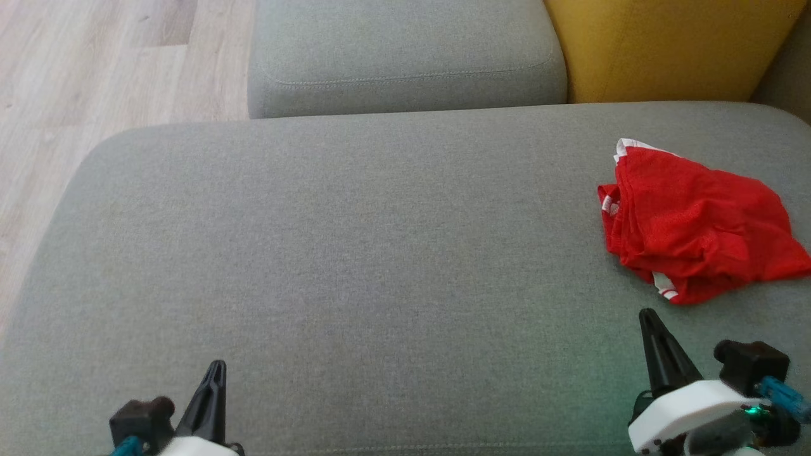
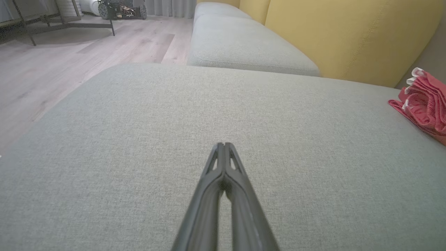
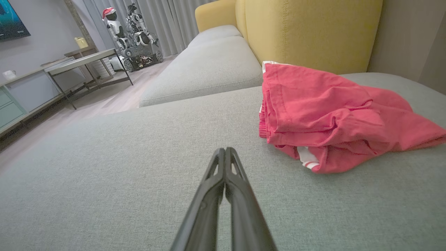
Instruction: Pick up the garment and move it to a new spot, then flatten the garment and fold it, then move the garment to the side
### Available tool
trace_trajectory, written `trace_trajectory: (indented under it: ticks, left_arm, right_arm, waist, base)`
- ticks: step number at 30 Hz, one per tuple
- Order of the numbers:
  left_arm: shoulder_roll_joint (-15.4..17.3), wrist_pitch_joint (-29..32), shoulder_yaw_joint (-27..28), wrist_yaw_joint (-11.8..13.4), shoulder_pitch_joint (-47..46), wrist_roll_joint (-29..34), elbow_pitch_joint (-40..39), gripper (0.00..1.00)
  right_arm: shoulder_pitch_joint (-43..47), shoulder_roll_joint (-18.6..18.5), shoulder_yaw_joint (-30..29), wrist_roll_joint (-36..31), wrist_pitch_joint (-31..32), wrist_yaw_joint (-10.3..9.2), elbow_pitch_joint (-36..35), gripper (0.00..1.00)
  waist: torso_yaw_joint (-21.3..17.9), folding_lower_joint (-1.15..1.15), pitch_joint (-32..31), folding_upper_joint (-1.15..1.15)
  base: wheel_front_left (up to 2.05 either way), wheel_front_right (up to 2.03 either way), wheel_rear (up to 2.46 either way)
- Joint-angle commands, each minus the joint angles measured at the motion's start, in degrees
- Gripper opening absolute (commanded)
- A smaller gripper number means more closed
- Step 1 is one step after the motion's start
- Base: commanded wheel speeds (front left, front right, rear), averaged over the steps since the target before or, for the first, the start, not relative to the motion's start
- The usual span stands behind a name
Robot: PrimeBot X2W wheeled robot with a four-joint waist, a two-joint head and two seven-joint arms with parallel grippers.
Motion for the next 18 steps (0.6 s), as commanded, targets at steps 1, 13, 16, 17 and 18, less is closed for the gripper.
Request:
trace_trajectory:
  ticks: [1,13,16,17,18]
  left_arm:
    - [0.4,0.2,1.4,-0.6,-2.8,-1.3,-1.4,0.0]
    - [-0.7,1.5,3.4,-2.5,-4.4,-8.5,0.1,0.0]
    - [-1.0,1.9,3.9,-2.9,-4.8,-10.3,0.4,0.0]
    - [-1.1,2.0,4.1,-3.1,-4.9,-10.9,0.5,0.0]
    - [-1.2,2.1,4.3,-3.2,-5.1,-11.5,0.6,0.0]
  right_arm:
    - [-2.5,-0.2,-0.3,1.5,0.0,0.0,-1.6,0.0]
    - [-3.7,-0.4,-0.6,9.7,0.1,-0.01,-0.5,0.0]
    - [-4.0,-0.4,-0.7,11.8,0.2,-0.01,-0.2,0.0]
    - [-4.1,-0.5,-0.8,12.4,0.2,-0.01,-0.1,0.0]
    - [-4.1,-0.5,-0.8,13.1,0.2,-0.01,0.0,0.0]
  waist:
    - [0.0,0.0,0.0,0.0]
    - [-0.1,0.0,0.4,0.0]
    - [-0.1,0.0,0.5,0.0]
    - [-0.1,0.0,0.5,0.0]
    - [-0.1,0.0,0.6,0.0]
  base:
    - [0.0,0.0,0.0]
    - [0.0,0.0,0.0]
    - [0.0,0.0,0.0]
    - [0.0,0.0,0.0]
    - [0.0,0.0,0.0]
